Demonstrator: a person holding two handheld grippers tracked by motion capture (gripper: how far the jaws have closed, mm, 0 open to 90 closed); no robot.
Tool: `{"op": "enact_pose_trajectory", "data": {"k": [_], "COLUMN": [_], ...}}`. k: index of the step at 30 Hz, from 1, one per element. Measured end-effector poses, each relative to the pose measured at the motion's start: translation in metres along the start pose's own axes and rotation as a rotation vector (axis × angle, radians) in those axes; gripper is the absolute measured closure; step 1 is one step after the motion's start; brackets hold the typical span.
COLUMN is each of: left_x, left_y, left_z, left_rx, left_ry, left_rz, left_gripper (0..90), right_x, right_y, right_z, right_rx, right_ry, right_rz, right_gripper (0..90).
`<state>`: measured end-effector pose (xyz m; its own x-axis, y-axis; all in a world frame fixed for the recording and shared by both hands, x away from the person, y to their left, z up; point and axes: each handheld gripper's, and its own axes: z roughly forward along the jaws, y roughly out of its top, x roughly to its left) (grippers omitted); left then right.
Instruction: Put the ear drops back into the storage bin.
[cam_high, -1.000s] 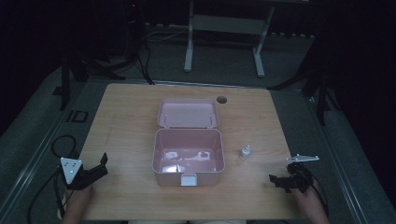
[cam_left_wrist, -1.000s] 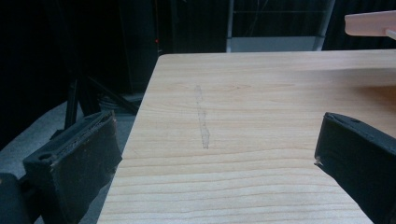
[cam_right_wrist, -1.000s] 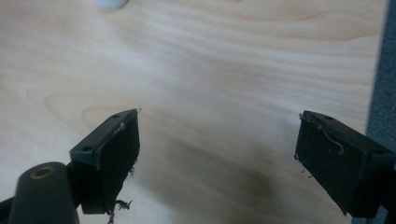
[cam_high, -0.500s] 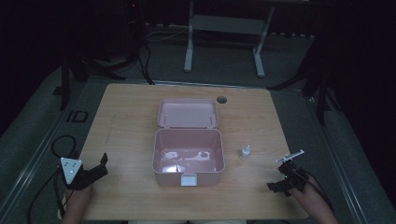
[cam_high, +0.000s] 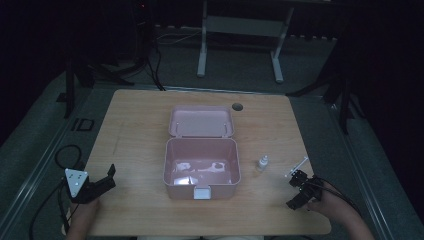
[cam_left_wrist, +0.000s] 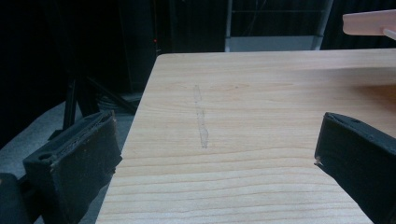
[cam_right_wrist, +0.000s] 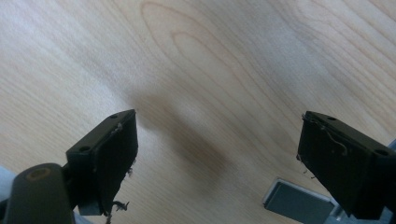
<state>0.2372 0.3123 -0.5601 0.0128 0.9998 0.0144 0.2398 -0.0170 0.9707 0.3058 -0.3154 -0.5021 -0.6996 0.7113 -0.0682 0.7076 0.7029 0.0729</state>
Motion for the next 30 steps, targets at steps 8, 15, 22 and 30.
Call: {"op": "enact_pose_trajectory", "data": {"k": [8,15,22,30], "left_x": [0.000,0.000,0.000,0.000], "left_y": [0.000,0.000,0.000,0.000], "left_z": [0.000,0.000,0.000,0.000], "left_rx": [0.000,0.000,0.001,-0.001], "left_ry": [-0.004,-0.006,-0.007,-0.008], "left_rz": [0.000,0.001,0.003,0.001], "left_gripper": [0.3,0.3,0.3,0.3], "right_x": [-0.001,-0.007,-0.013,-0.015], "right_y": [0.010,0.015,0.023,0.037], "right_z": [-0.006,-0.007,-0.009,-0.012], "right_rx": [0.072,0.106,0.120,0.125], "right_ry": [0.017,0.040,0.037,0.023], "right_rz": [-0.113,-0.134,-0.160,-0.229], "right_gripper": [15.4,17.5,17.4,16.5]}}
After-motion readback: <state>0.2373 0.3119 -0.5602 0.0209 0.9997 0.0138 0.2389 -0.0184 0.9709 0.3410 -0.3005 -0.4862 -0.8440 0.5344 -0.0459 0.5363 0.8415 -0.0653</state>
